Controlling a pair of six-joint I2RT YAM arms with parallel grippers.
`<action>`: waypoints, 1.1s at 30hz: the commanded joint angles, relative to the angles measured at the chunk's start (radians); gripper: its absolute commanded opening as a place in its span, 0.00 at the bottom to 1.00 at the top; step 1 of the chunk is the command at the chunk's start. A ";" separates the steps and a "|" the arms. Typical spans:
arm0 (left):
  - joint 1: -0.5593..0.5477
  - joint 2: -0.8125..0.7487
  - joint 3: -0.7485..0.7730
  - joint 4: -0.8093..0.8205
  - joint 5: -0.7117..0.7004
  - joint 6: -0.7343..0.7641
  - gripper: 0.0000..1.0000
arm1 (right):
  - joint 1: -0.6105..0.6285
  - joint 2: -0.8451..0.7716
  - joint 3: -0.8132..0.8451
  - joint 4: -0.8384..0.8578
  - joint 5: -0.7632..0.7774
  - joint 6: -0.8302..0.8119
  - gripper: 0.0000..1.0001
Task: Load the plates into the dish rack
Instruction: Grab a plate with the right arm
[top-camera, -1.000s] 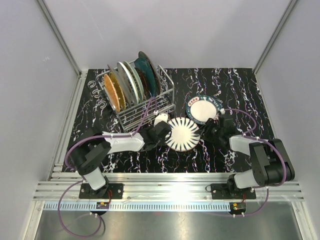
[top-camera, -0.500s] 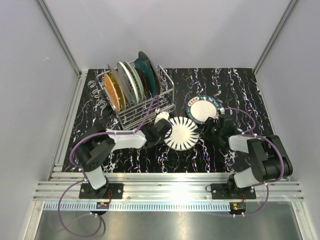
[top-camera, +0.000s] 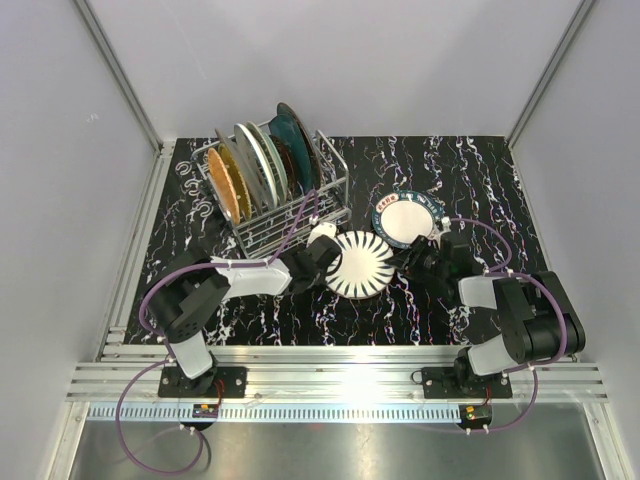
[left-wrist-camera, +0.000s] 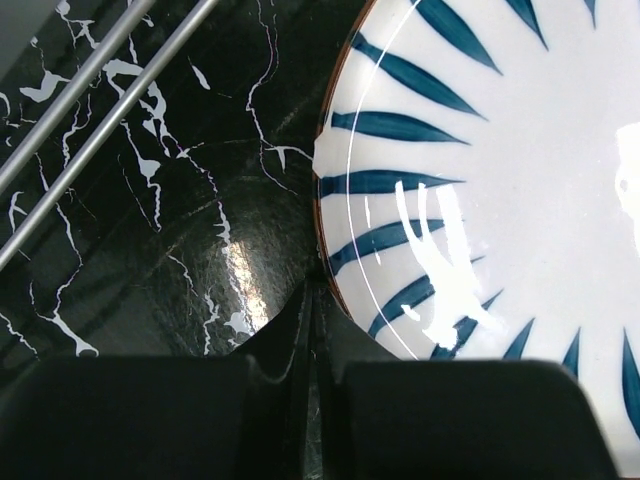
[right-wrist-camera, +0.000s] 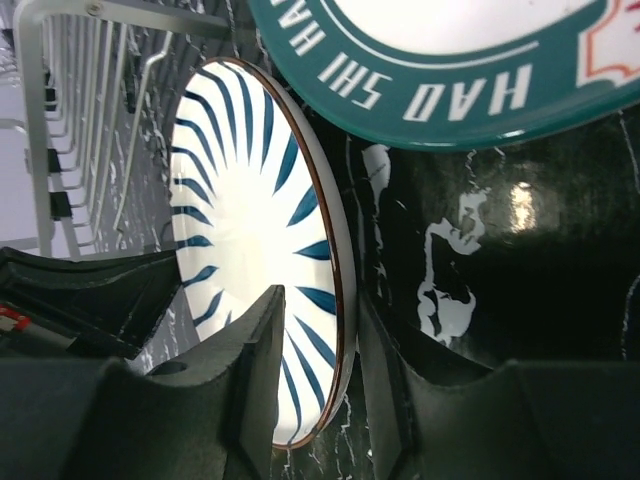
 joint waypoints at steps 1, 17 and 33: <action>-0.012 0.024 0.028 0.078 0.041 -0.003 0.03 | 0.019 -0.023 0.009 0.169 -0.148 0.065 0.41; -0.012 0.033 0.033 0.083 0.057 -0.006 0.02 | 0.017 0.054 0.021 0.320 -0.253 0.135 0.40; -0.012 0.027 0.036 0.084 0.076 -0.012 0.02 | 0.108 0.088 0.107 0.182 -0.182 0.078 0.38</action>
